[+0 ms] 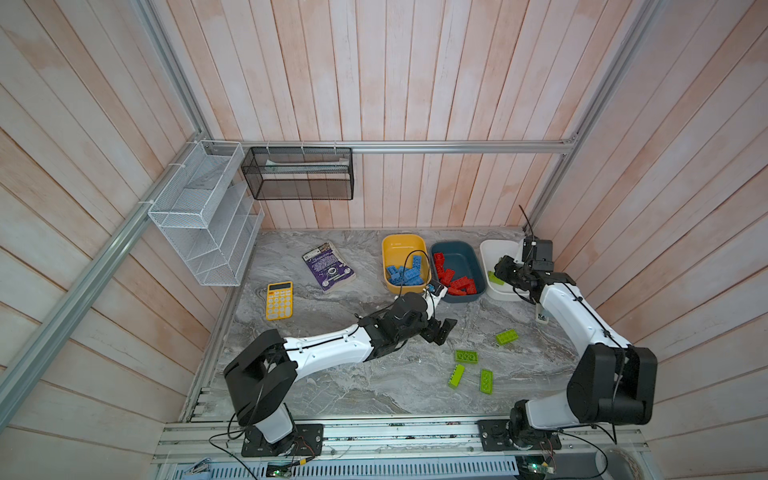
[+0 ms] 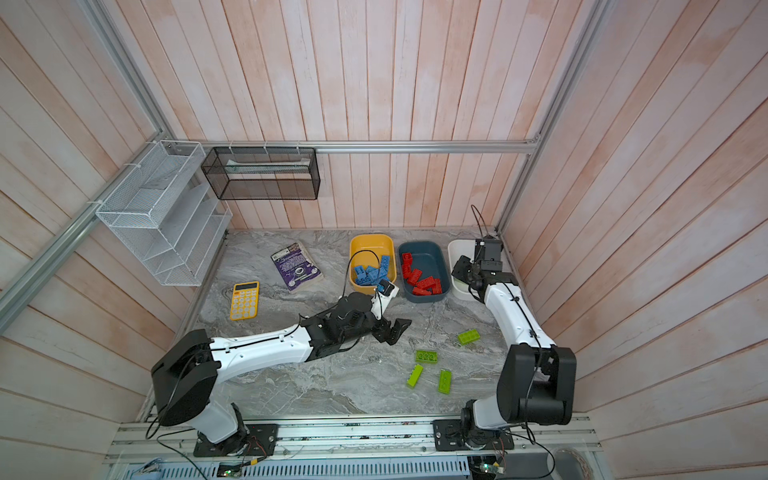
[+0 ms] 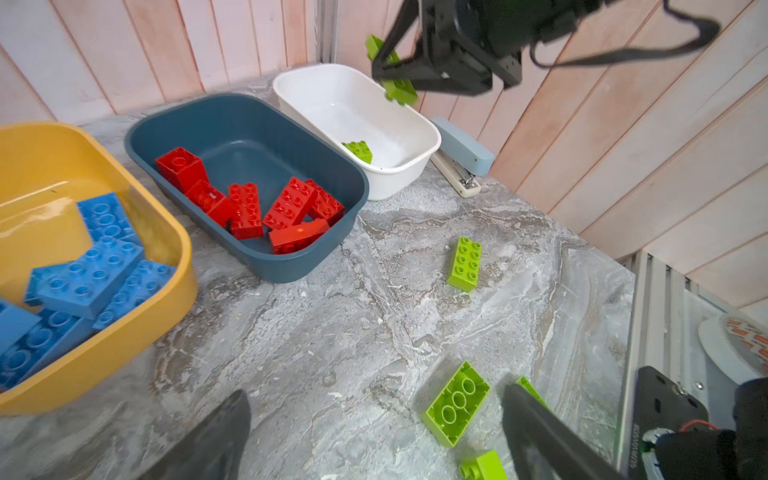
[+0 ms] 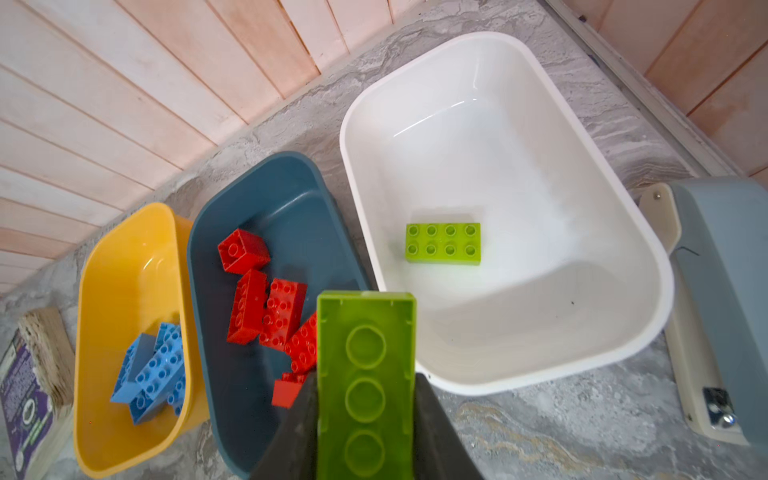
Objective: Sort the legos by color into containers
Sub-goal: 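Release the lime-green brick into the white tub with the right gripper, then lower the right gripper and grasp a lime-green brick on the table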
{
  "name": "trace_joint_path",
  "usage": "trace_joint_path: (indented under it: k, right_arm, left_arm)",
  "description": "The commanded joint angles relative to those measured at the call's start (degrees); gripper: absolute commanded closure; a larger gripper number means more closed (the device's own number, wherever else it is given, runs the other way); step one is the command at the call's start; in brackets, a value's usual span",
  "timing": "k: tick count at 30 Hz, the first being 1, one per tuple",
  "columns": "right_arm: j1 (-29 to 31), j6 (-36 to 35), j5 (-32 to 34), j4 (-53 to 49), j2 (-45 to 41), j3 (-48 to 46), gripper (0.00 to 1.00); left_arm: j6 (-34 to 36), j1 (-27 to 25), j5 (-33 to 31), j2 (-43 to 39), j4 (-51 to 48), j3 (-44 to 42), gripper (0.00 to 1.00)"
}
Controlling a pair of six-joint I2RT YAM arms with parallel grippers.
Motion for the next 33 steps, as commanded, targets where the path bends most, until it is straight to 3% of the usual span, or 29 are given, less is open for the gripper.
trace_joint_path:
  k: [1,8,9,12,14,21,28,33]
  right_arm:
    - [-2.2,2.0,-1.9,0.7,5.3,4.0,0.85]
    - [-6.5,1.7,-1.5,0.0,14.5,11.4,0.77]
    - [-6.7,1.6,-1.4,-0.1,15.3,12.0,0.71]
    - [-7.0,1.6,-0.6,-0.8,16.5,13.3,0.4]
    - [-7.0,1.7,-0.4,-0.6,16.1,13.4,0.31]
    - [-4.4,0.6,1.7,-1.7,10.5,11.0,0.27]
    - [9.6,-2.6,8.3,-6.2,-0.2,4.1,0.26]
    - [19.9,-2.9,13.3,-9.3,-8.7,-3.8,0.2]
  left_arm:
    - [1.6,0.2,3.5,4.5,0.7,4.7,0.05]
    - [3.1,0.2,5.2,11.9,0.2,10.8,0.05]
    - [3.2,0.2,5.2,12.4,0.3,11.0,0.05]
    - [3.5,0.2,5.4,13.1,0.9,11.2,0.04]
    - [3.3,0.3,5.4,13.3,0.8,11.6,0.05]
    - [1.3,0.3,5.8,9.2,1.7,8.2,0.05]
    - [-1.2,0.3,3.7,-0.7,2.6,-2.2,0.05]
    - [-2.9,0.0,2.2,-9.8,2.1,-11.4,0.05]
